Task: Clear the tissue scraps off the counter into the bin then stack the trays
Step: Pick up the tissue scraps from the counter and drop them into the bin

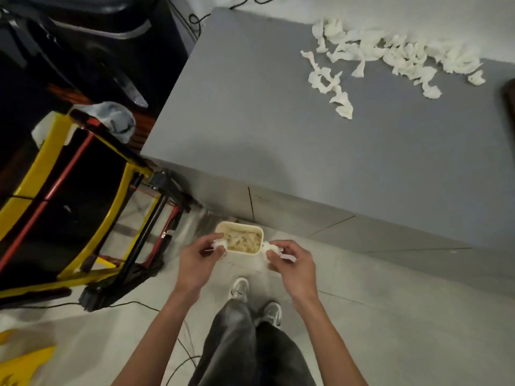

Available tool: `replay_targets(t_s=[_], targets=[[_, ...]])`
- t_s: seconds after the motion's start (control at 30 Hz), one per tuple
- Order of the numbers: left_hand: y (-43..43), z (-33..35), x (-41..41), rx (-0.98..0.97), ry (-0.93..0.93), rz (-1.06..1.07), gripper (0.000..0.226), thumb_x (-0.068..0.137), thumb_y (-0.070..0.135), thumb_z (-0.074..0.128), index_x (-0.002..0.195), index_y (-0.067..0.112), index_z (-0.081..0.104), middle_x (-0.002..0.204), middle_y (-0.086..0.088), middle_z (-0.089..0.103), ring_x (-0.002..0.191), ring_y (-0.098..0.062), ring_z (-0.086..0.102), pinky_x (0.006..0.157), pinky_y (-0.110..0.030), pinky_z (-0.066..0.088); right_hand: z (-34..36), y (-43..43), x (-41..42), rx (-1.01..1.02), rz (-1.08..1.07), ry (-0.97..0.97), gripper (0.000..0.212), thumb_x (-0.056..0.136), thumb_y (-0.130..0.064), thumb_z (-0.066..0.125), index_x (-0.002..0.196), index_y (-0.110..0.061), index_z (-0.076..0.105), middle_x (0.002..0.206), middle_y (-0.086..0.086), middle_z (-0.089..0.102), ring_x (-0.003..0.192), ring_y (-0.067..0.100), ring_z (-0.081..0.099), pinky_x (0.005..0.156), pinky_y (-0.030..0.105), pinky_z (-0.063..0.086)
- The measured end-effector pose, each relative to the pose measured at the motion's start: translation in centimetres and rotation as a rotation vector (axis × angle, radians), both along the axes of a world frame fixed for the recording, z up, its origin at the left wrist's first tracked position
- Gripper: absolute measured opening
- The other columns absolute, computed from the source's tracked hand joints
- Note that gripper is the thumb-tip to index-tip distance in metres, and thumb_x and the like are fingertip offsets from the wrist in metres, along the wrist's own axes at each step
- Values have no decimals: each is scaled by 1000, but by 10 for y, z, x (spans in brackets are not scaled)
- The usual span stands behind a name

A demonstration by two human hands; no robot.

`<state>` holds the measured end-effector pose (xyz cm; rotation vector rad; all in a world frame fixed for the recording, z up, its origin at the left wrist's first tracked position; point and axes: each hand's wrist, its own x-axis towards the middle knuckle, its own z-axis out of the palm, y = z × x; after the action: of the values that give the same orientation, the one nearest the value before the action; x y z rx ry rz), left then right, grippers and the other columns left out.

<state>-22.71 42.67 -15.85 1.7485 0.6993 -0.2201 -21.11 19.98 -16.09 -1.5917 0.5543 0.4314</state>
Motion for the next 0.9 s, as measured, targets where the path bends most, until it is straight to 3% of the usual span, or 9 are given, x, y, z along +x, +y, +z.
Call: replay_targets(t_s=[0.2,0.33,0.47,0.53,0.63,0.7,0.8,0.9], targets=[[37,-107,-12,55,77,56,24,85,7,83,93,25,69,90,2,76,83,-19,77,73,-42,65,-106,51,-12,-143,-44,94,17,88,-14,85,100,-25,81,99,1,72,66,15,77,72,44,67],[62,-191,-11,164,114,-28,26,82,15,86,88,31,67,86,4,76,78,-11,75,70,-41,65,-195,84,-4,-225,-54,114,17,85,-18,89,95,-27,79,95,2,73,76,20,77,61,33,65],[78,-270,-2,214,110,-139,24,83,19,85,85,30,64,77,7,76,68,-8,74,68,-35,63,-293,108,3,-345,21,116,19,84,-31,89,95,-35,74,88,-14,75,84,16,77,71,41,67],[84,-306,8,203,128,-140,23,85,13,84,81,25,65,75,3,75,64,-11,75,61,-35,64,-333,119,9,-384,43,122,19,85,-37,87,97,-35,72,89,-12,76,81,17,77,69,40,67],[89,-362,24,153,109,-165,22,87,8,81,77,22,67,78,-9,75,68,-22,76,61,-41,65,-382,134,24,-375,17,180,17,86,-28,86,96,-24,74,82,-3,76,71,16,74,56,16,59],[89,-397,35,222,107,-216,18,87,6,77,78,19,70,73,-8,73,66,-20,72,62,-27,63,-416,141,36,-403,42,195,17,84,-26,86,96,-21,74,81,-2,77,72,14,74,58,10,55],[90,-437,52,380,147,-265,9,86,9,71,86,17,75,69,-3,73,67,-14,69,60,-3,44,-472,147,48,-423,36,236,13,82,-28,81,92,-25,73,89,0,77,71,12,73,64,19,62],[90,-480,67,412,173,-334,12,86,11,69,94,19,75,84,-5,77,84,-20,74,78,-16,52,-525,153,62,-489,73,237,11,76,-36,74,86,-31,70,91,-1,77,86,25,77,82,40,65]])
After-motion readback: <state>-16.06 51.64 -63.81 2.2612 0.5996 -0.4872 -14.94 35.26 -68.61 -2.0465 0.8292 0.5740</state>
